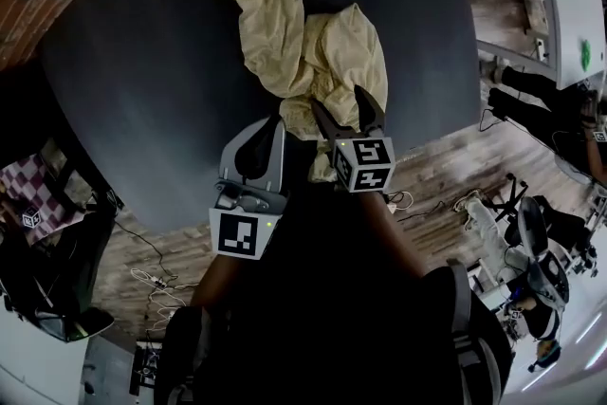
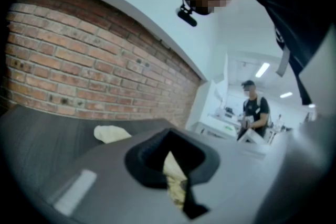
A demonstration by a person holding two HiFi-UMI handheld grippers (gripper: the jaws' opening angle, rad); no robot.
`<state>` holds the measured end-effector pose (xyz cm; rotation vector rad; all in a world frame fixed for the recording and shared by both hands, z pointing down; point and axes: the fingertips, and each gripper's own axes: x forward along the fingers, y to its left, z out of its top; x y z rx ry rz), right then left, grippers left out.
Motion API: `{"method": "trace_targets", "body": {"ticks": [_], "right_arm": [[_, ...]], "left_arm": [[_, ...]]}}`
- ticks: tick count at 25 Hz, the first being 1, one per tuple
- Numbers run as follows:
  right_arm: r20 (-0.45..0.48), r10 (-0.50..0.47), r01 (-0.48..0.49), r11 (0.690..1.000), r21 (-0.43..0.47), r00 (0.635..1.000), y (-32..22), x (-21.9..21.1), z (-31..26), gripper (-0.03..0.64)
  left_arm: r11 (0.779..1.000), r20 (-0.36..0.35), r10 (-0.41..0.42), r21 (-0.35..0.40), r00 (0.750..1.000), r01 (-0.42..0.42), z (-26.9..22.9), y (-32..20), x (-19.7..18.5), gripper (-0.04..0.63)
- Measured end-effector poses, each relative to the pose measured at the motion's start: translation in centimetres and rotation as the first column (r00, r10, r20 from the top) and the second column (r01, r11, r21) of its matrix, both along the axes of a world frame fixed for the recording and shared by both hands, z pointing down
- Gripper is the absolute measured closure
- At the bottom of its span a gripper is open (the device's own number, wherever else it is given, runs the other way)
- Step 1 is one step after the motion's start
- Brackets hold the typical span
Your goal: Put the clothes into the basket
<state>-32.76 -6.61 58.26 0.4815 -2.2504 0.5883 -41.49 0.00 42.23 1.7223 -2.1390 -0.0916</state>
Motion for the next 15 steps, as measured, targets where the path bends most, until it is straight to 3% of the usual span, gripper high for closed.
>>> {"method": "trace_targets", "body": {"ticks": [15], "right_arm": [[-0.163, 0.003, -0.014, 0.998, -0.067, 0.987, -1.2, 1.6, 8.3, 0.23]], "left_arm": [[0.998, -0.035, 0.032, -0.045, 0.999, -0.034, 3.3, -3.2, 0.1, 0.592]]}}
